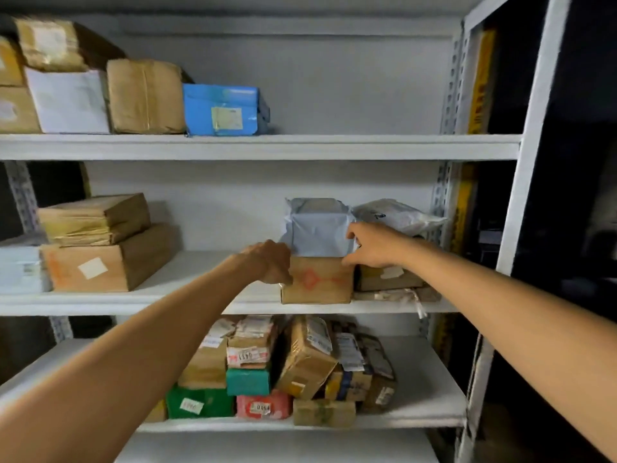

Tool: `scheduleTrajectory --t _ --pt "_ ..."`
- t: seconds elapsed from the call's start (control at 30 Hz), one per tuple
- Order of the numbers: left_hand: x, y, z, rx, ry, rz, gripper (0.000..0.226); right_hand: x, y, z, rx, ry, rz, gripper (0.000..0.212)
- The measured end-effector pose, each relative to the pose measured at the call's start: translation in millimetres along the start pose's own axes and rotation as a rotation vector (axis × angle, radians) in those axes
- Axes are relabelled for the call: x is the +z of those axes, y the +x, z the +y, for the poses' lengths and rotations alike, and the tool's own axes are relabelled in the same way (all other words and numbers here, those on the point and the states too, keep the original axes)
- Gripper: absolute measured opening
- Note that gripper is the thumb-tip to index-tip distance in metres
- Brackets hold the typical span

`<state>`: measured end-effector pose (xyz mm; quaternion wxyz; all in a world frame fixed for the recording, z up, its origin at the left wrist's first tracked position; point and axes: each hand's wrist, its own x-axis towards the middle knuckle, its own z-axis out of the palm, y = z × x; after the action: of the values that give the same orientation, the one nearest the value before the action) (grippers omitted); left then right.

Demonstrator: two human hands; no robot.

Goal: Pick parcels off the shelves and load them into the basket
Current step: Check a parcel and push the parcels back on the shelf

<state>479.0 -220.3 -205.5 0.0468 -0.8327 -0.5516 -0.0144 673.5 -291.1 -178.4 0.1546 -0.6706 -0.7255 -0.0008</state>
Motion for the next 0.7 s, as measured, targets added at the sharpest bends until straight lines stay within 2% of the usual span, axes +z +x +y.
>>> scheduleTrajectory --t 0.1,0.17,0.27,0.37,0.47,0.53,0.63,0.7 --pt "-8 16 -12 -0.056 0.052 -0.076 0.038 -12 7 12 -0.006 0.012 0.011 0.035" --pt "-11 21 -23 -0.099 0.038 -0.043 0.039 -16 12 19 -0.012 0.005 0.022 0.020" --pt "-19 31 -35 -0.140 -0.013 0.044 0.046 -16 16 24 0.001 0.037 0.040 0.023" --pt "-25 42 -37 -0.151 -0.142 0.144 0.043 -8 30 29 0.037 0.039 0.111 0.025" --pt "-31 54 -30 -0.136 -0.344 0.293 0.037 0 47 28 0.088 0.114 0.147 0.030" --pt "-30 64 -27 -0.152 -0.575 0.338 0.033 4 57 23 0.112 0.161 0.160 0.025" --pt "-22 84 -30 -0.159 -1.038 0.306 0.042 11 71 16 0.193 0.294 0.219 0.027" --pt "-16 93 -30 -0.179 -1.178 0.247 0.057 17 80 14 0.251 0.382 0.265 0.036"
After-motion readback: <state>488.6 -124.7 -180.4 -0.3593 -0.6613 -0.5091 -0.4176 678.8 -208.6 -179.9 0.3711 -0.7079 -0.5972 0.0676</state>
